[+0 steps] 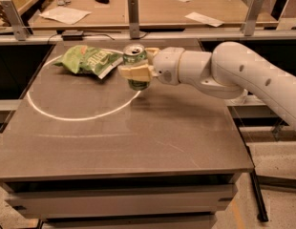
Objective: Move green can near green jalapeno chip bag
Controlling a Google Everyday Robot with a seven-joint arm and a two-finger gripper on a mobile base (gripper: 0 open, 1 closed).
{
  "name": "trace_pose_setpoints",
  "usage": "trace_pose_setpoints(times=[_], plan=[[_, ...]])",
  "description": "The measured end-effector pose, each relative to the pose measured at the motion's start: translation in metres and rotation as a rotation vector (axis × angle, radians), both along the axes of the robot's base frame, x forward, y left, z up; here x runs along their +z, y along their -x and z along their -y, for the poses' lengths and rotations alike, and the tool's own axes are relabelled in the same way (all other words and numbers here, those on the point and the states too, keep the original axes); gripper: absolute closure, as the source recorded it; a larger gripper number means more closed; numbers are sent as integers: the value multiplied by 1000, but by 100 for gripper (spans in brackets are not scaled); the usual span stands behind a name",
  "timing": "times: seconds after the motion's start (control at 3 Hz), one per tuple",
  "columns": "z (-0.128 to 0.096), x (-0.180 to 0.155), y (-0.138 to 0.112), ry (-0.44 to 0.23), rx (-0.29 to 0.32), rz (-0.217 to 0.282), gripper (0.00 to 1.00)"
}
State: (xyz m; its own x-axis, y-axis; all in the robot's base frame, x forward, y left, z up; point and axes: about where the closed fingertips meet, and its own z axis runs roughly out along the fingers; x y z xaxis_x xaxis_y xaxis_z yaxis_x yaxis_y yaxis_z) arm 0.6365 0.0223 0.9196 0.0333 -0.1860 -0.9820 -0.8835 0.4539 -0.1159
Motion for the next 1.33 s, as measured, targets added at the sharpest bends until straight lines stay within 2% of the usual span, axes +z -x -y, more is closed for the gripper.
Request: trace_pose_setpoints(times=[0.33,0.67,1.0,1.33], plan=[[-10,7,-28,-5,10,9,100],[-20,2,-45,-49,-10,-15,100],[-27,-6,-63,-78,-56,-40,100],[-35,-10,-82,-83,-79,-43,100]])
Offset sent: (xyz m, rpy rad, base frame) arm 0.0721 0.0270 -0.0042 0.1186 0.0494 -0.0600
